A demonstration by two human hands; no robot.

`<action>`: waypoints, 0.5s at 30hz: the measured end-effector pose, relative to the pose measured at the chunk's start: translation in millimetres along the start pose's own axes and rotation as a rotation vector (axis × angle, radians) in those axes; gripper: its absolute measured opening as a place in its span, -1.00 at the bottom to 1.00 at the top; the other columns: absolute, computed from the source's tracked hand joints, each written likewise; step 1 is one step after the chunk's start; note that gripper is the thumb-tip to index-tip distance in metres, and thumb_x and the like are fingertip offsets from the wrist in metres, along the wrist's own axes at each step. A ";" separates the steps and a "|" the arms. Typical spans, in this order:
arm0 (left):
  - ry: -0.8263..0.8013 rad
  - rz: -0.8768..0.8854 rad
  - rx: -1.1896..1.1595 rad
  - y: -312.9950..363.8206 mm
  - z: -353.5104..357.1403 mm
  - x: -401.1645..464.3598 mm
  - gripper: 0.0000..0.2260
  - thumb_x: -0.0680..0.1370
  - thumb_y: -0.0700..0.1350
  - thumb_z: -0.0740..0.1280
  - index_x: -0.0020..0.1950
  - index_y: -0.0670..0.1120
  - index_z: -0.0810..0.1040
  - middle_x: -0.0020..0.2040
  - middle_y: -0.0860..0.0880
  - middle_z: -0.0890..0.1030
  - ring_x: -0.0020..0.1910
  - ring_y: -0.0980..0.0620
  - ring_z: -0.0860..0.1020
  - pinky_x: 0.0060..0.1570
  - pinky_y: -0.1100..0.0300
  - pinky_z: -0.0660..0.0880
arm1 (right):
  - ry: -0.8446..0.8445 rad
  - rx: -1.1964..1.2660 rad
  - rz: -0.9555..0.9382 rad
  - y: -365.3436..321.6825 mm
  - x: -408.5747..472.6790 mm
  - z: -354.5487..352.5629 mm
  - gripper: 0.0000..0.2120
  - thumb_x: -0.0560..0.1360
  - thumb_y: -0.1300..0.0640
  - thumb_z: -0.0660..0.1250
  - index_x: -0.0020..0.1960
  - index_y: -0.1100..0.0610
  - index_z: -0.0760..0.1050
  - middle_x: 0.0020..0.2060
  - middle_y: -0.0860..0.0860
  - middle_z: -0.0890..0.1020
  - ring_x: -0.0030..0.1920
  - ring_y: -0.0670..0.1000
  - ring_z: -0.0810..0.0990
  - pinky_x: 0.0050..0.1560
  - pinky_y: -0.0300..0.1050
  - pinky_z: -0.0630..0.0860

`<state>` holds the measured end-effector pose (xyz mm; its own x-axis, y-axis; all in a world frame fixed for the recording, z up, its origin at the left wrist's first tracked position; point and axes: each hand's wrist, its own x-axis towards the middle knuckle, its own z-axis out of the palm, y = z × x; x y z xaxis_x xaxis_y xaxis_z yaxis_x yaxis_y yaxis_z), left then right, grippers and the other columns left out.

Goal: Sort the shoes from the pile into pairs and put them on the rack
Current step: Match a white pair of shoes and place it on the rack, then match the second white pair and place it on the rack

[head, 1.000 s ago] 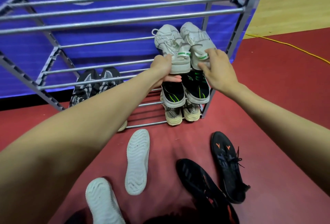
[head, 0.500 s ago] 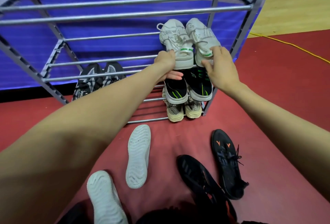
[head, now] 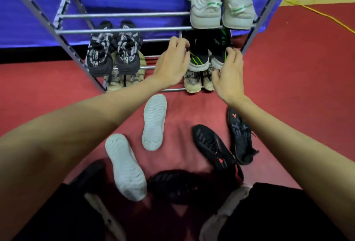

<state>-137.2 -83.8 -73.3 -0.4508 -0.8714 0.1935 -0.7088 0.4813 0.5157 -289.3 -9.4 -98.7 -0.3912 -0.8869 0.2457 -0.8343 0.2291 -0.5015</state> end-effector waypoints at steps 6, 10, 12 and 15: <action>-0.245 -0.179 0.001 -72.1 20.3 -95.1 -0.70 0.50 -0.19 0.20 0.23 -0.16 0.45 0.17 -0.18 0.46 0.05 -0.19 0.53 0.14 -0.03 0.46 | -0.426 -0.055 0.070 6.0 -98.0 47.3 -0.45 0.46 0.24 0.27 0.39 0.35 0.19 0.28 0.30 0.32 0.29 0.30 0.32 0.36 0.07 0.25; -0.287 -0.376 -0.016 -110.3 20.3 -140.2 -0.72 0.50 -0.24 0.23 0.21 -0.17 0.48 0.19 -0.19 0.47 0.04 -0.18 0.55 0.12 0.01 0.46 | -0.666 -0.068 0.071 3.4 -147.7 82.6 -0.52 0.46 0.25 0.25 0.33 0.35 0.24 0.25 0.29 0.34 0.27 0.30 0.35 0.34 0.06 0.30; -0.309 -0.449 -0.010 -129.8 20.1 -158.4 -0.72 0.50 -0.24 0.23 0.21 -0.17 0.49 0.20 -0.20 0.47 0.06 -0.20 0.56 0.14 0.02 0.46 | -0.750 -0.060 0.073 -2.5 -162.5 100.3 -0.53 0.46 0.25 0.27 0.32 0.34 0.25 0.25 0.28 0.34 0.27 0.29 0.36 0.34 0.05 0.33; -0.372 -0.533 0.022 -158.7 18.9 -179.9 -0.71 0.50 -0.23 0.22 0.21 -0.17 0.49 0.21 -0.21 0.46 0.11 -0.22 0.55 0.18 0.00 0.46 | -0.822 -0.032 0.097 -15.7 -175.5 130.2 -0.55 0.46 0.25 0.27 0.31 0.33 0.26 0.25 0.27 0.35 0.30 0.26 0.36 0.36 0.04 0.31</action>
<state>46.1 -1.6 -205.8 -0.1897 -0.9018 -0.3884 -0.8964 -0.0024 0.4433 -156.9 90.5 -241.9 -0.0634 -0.8702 -0.4885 -0.8269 0.3198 -0.4625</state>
